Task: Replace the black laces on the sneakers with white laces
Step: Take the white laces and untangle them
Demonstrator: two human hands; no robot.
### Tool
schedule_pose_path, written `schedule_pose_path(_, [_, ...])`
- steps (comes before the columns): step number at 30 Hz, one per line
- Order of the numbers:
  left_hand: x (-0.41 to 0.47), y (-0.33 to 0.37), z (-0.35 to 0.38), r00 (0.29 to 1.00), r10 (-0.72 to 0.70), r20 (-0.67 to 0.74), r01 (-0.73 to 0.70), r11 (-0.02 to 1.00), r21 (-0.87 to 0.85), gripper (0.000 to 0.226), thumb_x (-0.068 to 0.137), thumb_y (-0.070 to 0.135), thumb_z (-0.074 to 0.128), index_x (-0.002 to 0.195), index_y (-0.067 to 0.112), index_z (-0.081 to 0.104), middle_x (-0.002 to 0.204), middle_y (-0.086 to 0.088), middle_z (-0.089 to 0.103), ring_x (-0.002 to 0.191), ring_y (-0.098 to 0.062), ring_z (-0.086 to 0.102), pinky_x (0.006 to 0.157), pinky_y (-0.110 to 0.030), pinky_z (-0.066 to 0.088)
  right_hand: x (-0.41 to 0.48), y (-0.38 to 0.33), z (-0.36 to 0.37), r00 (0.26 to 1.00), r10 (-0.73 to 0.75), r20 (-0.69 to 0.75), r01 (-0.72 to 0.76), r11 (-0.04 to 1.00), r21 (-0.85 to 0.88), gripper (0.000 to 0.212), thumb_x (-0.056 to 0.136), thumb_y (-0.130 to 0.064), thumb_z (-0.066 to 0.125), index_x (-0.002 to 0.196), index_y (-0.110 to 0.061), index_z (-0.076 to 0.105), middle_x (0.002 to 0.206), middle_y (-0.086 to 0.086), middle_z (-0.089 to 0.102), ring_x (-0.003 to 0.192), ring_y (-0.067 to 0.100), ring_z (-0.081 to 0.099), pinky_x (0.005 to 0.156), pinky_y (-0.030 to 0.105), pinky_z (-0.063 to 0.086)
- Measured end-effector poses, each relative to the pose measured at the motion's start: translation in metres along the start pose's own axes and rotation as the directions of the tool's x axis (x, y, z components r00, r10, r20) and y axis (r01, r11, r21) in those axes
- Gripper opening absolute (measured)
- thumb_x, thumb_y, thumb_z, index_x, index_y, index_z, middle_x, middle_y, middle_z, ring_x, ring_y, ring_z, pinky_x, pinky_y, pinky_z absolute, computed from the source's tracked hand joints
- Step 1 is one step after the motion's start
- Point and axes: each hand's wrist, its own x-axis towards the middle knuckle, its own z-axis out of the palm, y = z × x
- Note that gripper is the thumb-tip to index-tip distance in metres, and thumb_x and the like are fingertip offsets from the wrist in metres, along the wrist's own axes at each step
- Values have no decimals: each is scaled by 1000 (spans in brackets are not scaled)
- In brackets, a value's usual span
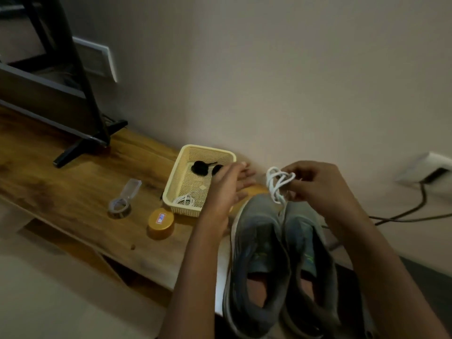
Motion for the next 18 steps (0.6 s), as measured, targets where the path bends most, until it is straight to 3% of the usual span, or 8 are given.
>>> schedule_pose_path(2, [-5,-6,11,978,-90,189,65,989,132,29,99,35,41,101,19,65,93,1,71,79,-13,66,76,-31,50,-16,14,-5,990,51,-131,-37,994,106,20,76,14,61,73,-4,69,47,-6,59,40,0,49,42,11,40])
schedule_pose_path(4, [-9,-15,22,955,-138,263,70,965,252,33,97,43,45,101,20,68,91,2,72,77,-14,68,74,-32,54,-23,36,0,972,93,-215,-66,989,132,20,77,10,65,71,-8,69,58,3,63,48,4,53,46,16,45])
schedule_pose_path(7, [-5,-31,32,983,-26,180,-58,892,448,20,89,32,62,99,15,68,98,-7,70,89,-20,67,80,-40,58,-21,69,9,960,171,-220,-122,968,219,21,73,-2,71,70,-22,70,65,-2,69,62,12,62,60,29,52])
schedule_pose_path(9, [-1,-38,36,992,65,109,-112,854,507,1,86,16,67,85,16,67,85,-7,69,79,-20,65,81,-43,56,-17,80,13,944,258,-203,-172,916,363,22,74,3,69,74,-19,71,66,-4,70,61,6,63,59,23,51])
schedule_pose_path(10, [3,-41,36,991,113,66,-131,837,531,7,86,13,67,80,17,65,81,-6,68,73,-18,64,77,-40,56,-14,83,14,935,288,-209,-183,893,410,21,76,7,66,77,-14,71,66,-4,69,58,2,62,57,18,49])
schedule_pose_path(14, [8,-43,37,965,224,-136,-138,875,465,5,92,12,59,89,15,62,79,-3,67,60,-11,63,52,-20,50,-6,90,10,888,361,-285,-179,843,508,12,78,10,65,86,2,69,59,-2,64,49,1,55,50,14,45])
schedule_pose_path(18, [7,-46,45,946,174,-275,-119,971,206,10,97,12,50,105,8,56,91,-9,67,68,-15,64,62,-27,53,-10,90,3,863,438,-252,-203,757,621,7,83,-1,65,82,-3,72,61,1,64,51,6,55,50,19,47])
